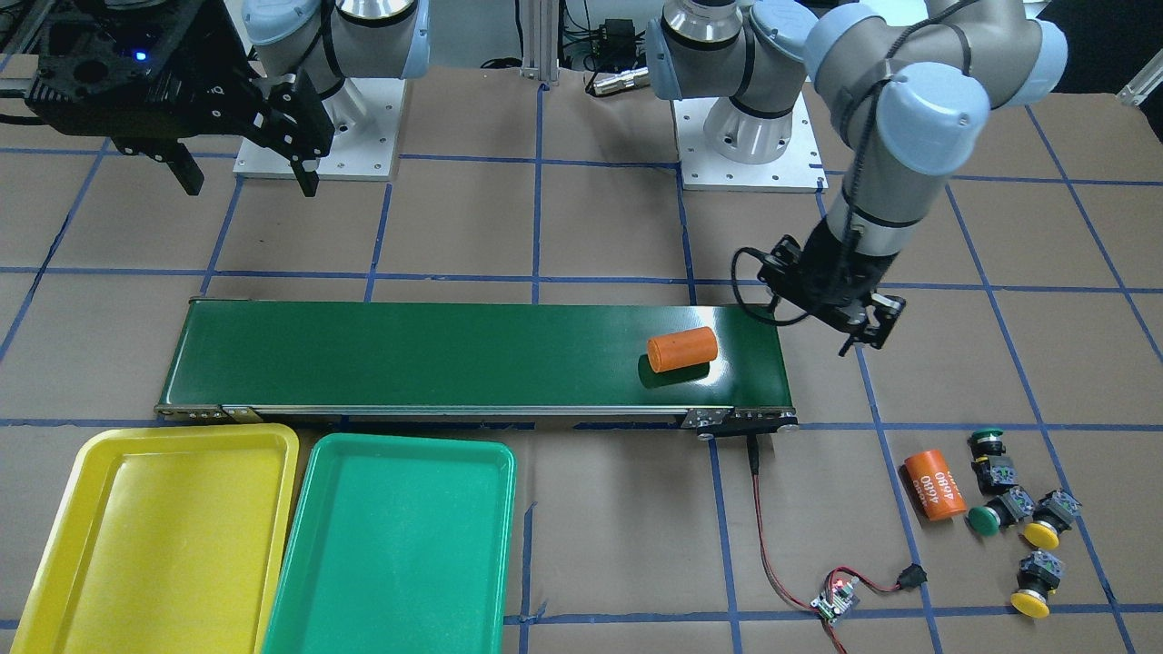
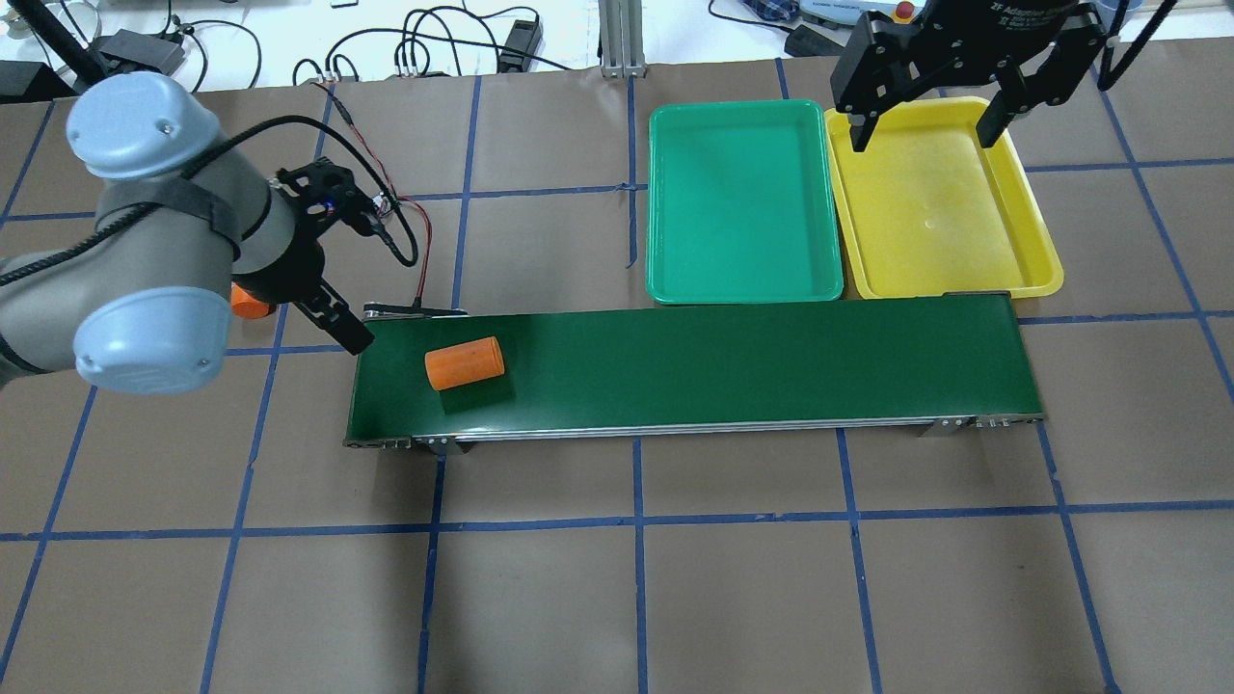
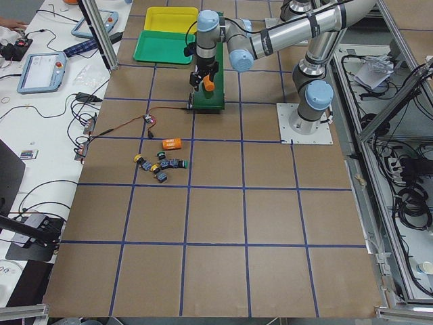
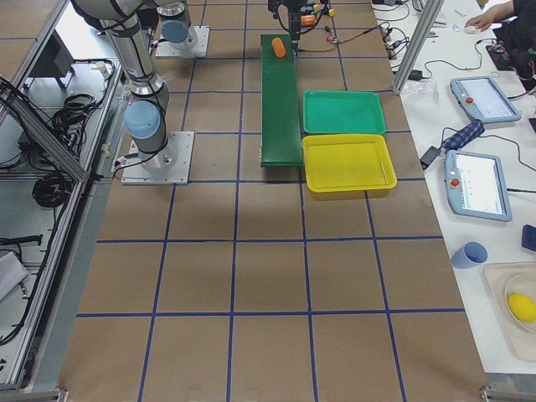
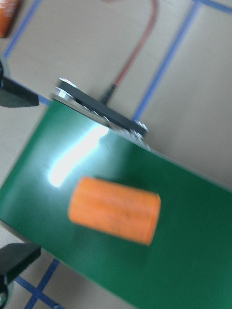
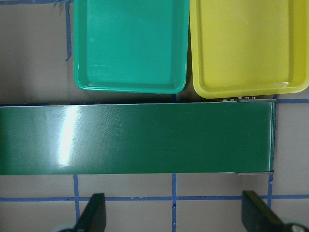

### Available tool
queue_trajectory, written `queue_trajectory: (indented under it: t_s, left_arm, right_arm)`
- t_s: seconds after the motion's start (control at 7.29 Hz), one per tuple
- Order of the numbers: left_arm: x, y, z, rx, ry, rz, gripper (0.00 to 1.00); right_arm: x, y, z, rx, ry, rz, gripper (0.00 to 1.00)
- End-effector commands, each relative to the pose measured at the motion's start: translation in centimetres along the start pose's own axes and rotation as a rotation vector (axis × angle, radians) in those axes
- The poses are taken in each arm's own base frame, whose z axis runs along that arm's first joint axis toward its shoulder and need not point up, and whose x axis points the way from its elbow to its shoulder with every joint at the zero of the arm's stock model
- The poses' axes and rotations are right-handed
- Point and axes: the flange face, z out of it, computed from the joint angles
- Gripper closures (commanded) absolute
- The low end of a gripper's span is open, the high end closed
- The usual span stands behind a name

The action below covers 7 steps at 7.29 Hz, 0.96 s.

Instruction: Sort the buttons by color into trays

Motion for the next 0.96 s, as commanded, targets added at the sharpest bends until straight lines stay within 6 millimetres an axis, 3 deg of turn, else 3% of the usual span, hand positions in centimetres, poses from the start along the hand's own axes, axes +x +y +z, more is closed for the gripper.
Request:
queue_trajectory:
  t_s: [0.0, 0.27, 0.41, 0.55, 0.82]
  left_arm:
    - [-9.8, 1.0, -0.6, -0.004, -0.019, -0.505, 0.0]
    - [-16.2, 0.0, 3.0, -0.028, -0.003, -0.663, 0.0]
    - [-20.8, 0.4, 4.2, -0.025, 0.0, -0.558, 0.0]
    - [-23.4, 1.4, 6.2, -0.04, 0.017, -0.402, 0.0]
    - [-29.7, 5.6, 10.4, -0.031, 0.024, -0.258, 0.0]
  right_arm:
    - [-0.2, 0.1, 0.0, 0.001, -0.001, -0.006, 0.0]
    - [-0.2, 1.7, 0.5, -0.006, -0.001, -0.006, 0.0]
    - [0.1, 1.8, 0.7, -0.007, 0.001, -0.002, 0.0]
    - [0.1, 1.9, 0.6, -0.005, 0.007, -0.008, 0.0]
    - [0.0, 1.8, 0.7, -0.005, 0.003, -0.011, 0.0]
